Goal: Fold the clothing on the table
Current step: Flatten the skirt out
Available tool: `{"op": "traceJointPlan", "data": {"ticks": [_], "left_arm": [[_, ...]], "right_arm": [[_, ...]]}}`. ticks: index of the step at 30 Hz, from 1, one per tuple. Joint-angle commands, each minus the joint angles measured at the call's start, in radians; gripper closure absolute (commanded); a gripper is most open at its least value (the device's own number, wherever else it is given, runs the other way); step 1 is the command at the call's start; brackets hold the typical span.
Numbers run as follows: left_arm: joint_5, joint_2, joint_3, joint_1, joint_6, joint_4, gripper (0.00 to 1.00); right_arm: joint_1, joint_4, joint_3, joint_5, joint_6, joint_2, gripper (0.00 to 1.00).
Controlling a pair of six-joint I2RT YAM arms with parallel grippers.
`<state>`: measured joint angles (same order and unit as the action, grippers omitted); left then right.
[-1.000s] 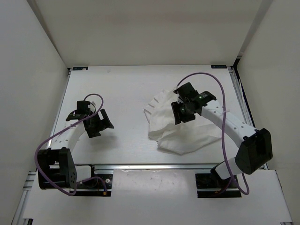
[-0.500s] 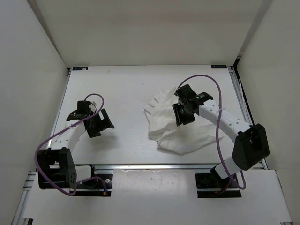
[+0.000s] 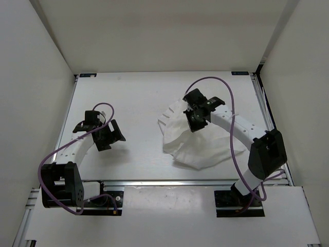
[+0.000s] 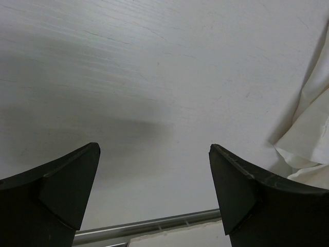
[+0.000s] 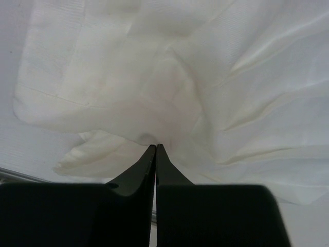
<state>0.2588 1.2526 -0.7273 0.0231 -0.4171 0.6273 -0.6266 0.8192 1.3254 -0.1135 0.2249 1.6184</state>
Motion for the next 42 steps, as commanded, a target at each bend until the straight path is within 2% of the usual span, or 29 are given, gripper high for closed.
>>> {"op": "traceJointPlan", "data": {"ticks": [1,6,11,15,16,21,23,25,28,30,33,35,38,40,42], "left_arm": [[0.02,-0.028,0.006,0.0,0.0,-0.011,0.01],[0.025,-0.024,0.008,0.003,-0.003,-0.02,0.01],[0.101,-0.002,0.003,-0.009,-0.015,-0.064,0.01],[0.276,0.011,0.023,-0.005,-0.075,-0.173,0.01],[0.324,0.016,0.031,-0.047,-0.1,-0.222,0.02],[0.31,0.074,0.0,-0.141,-0.143,-0.288,0.01],[0.316,0.09,-0.007,-0.179,-0.173,-0.325,0.01],[0.319,0.099,0.0,-0.195,-0.193,-0.35,0.01],[0.323,0.122,0.003,-0.204,-0.213,-0.373,0.01],[0.321,0.126,0.005,-0.213,-0.221,-0.385,0.01],[0.338,0.13,0.003,-0.219,-0.236,-0.405,0.02],[0.338,0.14,-0.003,-0.229,-0.244,-0.423,0.01],[0.33,0.149,-0.004,-0.236,-0.255,-0.434,0.01],[0.339,0.148,0.0,-0.238,-0.252,-0.428,0.02],[0.332,0.146,0.005,-0.233,-0.249,-0.434,0.01]], "right_arm": [[-0.024,0.014,0.066,-0.051,-0.025,0.014,1.0],[-0.085,0.057,0.179,-0.129,-0.047,-0.014,1.0],[-0.071,0.112,0.433,-0.182,-0.048,-0.017,1.0],[-0.087,0.066,0.618,-0.172,-0.062,-0.032,1.0],[-0.091,0.048,0.644,-0.17,-0.068,-0.043,1.0],[-0.148,-0.113,0.725,-0.144,-0.136,-0.087,1.0],[-0.192,-0.233,0.651,-0.15,-0.176,-0.162,0.99],[-0.182,-0.322,0.549,-0.201,-0.159,-0.206,1.0],[-0.092,-0.16,0.59,-0.215,-0.073,-0.161,1.0],[-0.049,-0.071,0.551,-0.215,-0.033,-0.141,1.0],[0.023,0.023,0.364,-0.146,0.066,-0.132,0.99],[0.044,0.061,0.151,-0.173,0.121,-0.129,0.99],[0.082,0.127,-0.006,-0.229,0.191,-0.063,1.0],[0.079,0.149,-0.023,-0.245,0.191,-0.028,1.0],[-0.003,0.112,-0.016,-0.275,0.153,-0.046,1.0]]}}
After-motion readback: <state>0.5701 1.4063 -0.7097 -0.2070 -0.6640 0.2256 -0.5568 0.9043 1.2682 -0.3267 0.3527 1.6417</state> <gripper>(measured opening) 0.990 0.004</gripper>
